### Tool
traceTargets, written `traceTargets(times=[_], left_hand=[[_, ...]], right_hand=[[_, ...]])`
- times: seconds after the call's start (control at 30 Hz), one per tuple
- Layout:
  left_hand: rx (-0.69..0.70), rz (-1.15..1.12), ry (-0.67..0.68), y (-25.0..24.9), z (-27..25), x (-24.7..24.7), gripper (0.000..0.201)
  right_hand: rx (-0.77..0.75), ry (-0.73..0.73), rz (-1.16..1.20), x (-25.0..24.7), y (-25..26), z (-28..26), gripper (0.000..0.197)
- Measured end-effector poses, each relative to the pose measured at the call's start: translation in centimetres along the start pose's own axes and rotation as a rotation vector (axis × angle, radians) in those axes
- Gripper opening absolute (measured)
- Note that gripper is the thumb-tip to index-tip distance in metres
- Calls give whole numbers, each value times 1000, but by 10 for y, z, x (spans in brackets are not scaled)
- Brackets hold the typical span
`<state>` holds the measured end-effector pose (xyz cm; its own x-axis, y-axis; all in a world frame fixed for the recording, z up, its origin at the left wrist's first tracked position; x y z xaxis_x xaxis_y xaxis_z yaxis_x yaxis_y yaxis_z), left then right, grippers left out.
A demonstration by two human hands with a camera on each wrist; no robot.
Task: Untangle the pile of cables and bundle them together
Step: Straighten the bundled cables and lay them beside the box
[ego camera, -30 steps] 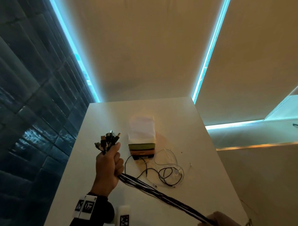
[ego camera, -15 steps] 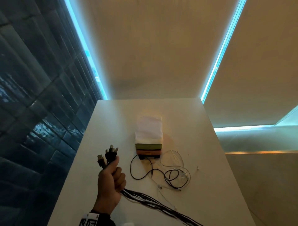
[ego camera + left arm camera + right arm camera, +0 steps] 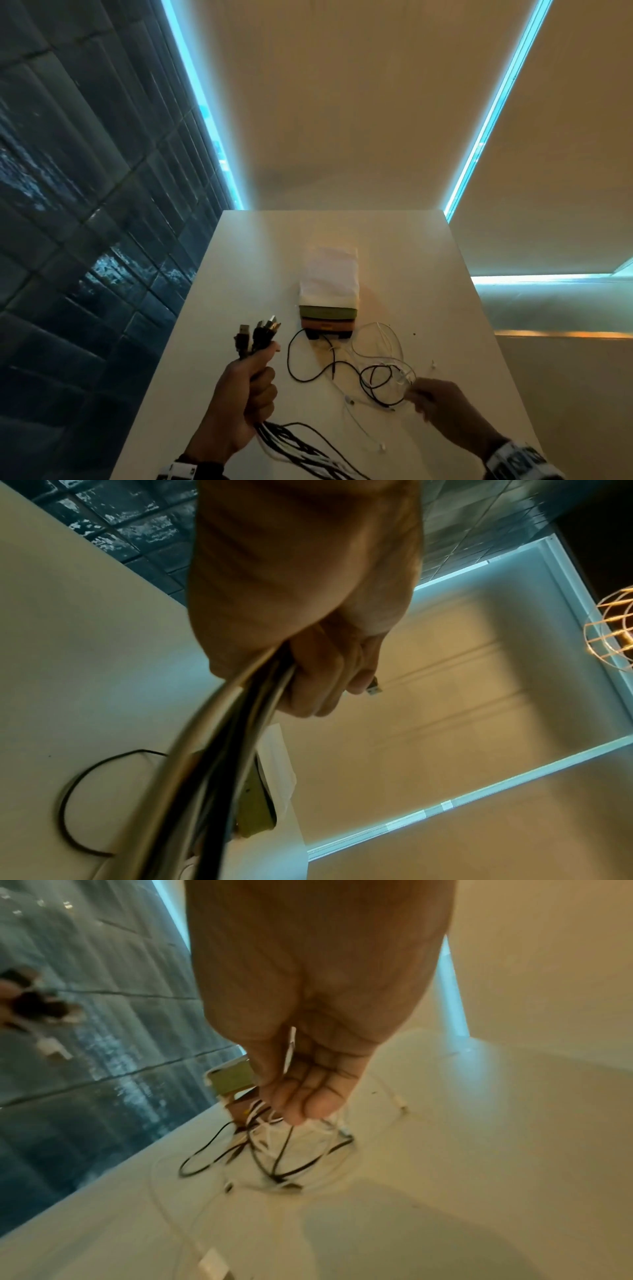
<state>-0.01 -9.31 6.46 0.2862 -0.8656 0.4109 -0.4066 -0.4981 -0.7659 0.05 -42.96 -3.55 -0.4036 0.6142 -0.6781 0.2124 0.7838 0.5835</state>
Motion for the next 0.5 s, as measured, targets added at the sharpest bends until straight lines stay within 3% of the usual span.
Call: traceTargets(times=[0.07,0.13,0.2,0.3,0.37,0.5], left_hand=[[-9,47,9,4,-2,2,37],[-3,74,5,6,-3,2,39],[7,78,1,7,-3,3,40],[17,82,1,8,-4,3,38],[32,71,-7,8,-4,2,36],[116,-4,-58,15,-2,0,38]], right_hand=[[-137,134,-170,24,24,13,37],[-356,136,-443,39,39,19,57],[-492,191,-573,55,45,22,66],[-591,203,-594,70,50,33,34],[-606,124,-596,67,53,43,16],[-527,-2,-445,49,73,54,18]])
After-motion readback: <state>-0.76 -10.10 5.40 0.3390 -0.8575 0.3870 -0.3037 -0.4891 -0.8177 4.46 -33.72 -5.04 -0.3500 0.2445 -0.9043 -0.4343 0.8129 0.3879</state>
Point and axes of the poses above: each hand's wrist, its own z-axis towards the middle knuckle, its own x-axis out of the palm, y = z × x, the point moved 1 cm from there along z, towards the middle knuckle, and after that the axes turned 11 degrees about x, right-handed, at the moved point
